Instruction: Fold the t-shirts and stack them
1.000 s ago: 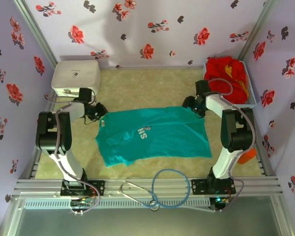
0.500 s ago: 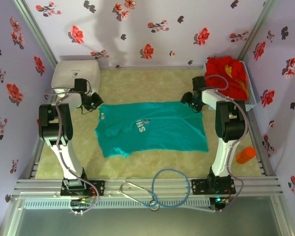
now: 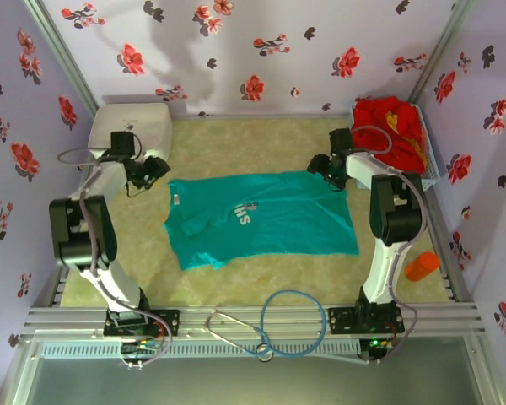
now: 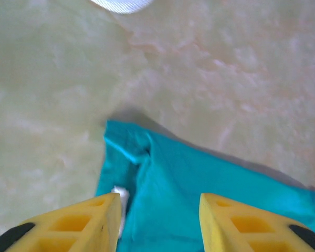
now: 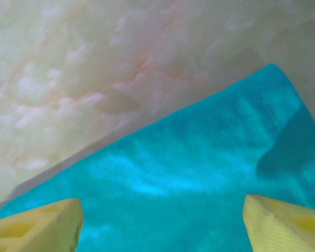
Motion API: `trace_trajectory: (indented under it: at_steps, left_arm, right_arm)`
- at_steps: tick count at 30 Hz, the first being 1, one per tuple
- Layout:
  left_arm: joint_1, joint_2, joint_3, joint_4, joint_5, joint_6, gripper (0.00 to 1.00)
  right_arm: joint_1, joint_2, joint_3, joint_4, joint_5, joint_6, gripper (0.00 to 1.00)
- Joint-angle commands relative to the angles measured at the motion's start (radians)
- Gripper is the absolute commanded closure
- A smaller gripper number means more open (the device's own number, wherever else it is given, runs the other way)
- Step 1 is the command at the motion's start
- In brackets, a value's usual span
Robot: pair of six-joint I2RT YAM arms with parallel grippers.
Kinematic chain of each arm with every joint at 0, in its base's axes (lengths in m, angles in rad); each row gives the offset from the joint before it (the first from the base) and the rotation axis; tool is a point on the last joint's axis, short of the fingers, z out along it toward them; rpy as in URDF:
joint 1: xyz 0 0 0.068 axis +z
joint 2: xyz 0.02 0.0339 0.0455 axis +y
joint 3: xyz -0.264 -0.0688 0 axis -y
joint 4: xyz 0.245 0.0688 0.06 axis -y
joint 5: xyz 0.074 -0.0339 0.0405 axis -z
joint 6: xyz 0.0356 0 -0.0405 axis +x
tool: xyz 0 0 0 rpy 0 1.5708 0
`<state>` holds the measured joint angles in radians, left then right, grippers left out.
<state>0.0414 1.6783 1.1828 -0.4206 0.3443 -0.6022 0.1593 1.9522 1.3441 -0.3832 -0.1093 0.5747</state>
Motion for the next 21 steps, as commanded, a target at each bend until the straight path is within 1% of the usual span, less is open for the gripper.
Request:
trace_trajectory:
  at_steps: [1, 2, 4, 6, 9, 13, 15, 17, 21]
  left_arm:
    - [-0.019, -0.114, -0.118, -0.044, 0.029, -0.011, 0.56]
    - [-0.023, -0.152, -0.166, -0.04, 0.041, -0.029, 0.55]
    - [-0.04, -0.222, -0.239, -0.057, 0.047, -0.038, 0.54]
    - [-0.052, -0.305, -0.302, -0.092, 0.037, -0.04, 0.54]
    - [-0.067, -0.431, -0.38, -0.136, 0.039, -0.058, 0.53]
    - [-0.084, -0.556, -0.44, -0.229, 0.039, -0.083, 0.52]
    - [-0.095, -0.606, -0.469, -0.275, 0.04, -0.104, 0.52]
    - [-0.117, -0.657, -0.5, -0.331, 0.039, -0.131, 0.52]
    - [-0.186, -0.746, -0.562, -0.406, 0.034, -0.205, 0.53]
  right_arm:
    - [0.027, -0.101, -0.02, -0.028, -0.007, 0.007, 0.15]
    - [0.029, -0.121, -0.035, -0.041, -0.001, 0.005, 0.12]
    - [0.031, -0.163, -0.083, -0.05, 0.0, -0.001, 0.11]
    - [0.031, -0.212, -0.14, -0.056, 0.016, -0.001, 0.05]
    - [0.031, -0.289, -0.211, -0.082, 0.037, -0.009, 0.01]
    - [0.023, -0.38, -0.287, -0.141, 0.022, 0.006, 0.01]
    - [0.022, -0.424, -0.315, -0.185, 0.036, 0.008, 0.0]
    - [0.015, -0.48, -0.36, -0.222, 0.059, 0.026, 0.01]
    - [-0.029, -0.569, -0.457, -0.254, 0.024, 0.074, 0.01]
